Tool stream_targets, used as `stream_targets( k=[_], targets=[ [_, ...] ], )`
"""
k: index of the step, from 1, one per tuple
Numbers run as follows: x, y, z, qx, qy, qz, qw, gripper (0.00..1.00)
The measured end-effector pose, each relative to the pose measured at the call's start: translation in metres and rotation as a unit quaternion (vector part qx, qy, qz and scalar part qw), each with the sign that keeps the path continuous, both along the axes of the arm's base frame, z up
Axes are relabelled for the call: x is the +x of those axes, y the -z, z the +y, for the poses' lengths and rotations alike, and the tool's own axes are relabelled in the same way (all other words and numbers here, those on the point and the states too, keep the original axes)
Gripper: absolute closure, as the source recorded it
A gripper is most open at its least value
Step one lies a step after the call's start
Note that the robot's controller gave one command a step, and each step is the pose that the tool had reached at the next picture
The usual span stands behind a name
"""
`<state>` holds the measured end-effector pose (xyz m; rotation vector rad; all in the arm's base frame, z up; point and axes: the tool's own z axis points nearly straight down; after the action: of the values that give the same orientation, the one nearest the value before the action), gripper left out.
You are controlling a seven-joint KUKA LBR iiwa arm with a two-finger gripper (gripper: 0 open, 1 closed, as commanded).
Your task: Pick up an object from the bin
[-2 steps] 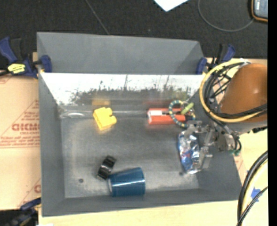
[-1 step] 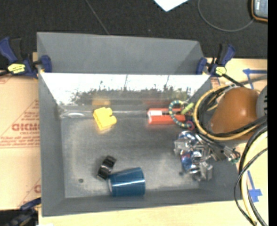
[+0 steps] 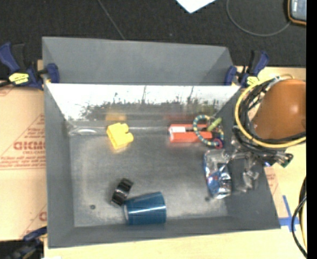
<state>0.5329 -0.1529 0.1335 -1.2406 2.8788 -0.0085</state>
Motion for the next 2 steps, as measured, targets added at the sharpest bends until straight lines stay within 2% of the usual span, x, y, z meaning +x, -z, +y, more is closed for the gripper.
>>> stream_targets(
  k=[1,2],
  targets=[
    [-0.019,0.031,0.002,0.009,-0.054,0.0001,0.9985,0.0],
    [0.046,0.058,0.016,0.008,-0.345,-0.0008,0.9386,0.0]
  ],
)
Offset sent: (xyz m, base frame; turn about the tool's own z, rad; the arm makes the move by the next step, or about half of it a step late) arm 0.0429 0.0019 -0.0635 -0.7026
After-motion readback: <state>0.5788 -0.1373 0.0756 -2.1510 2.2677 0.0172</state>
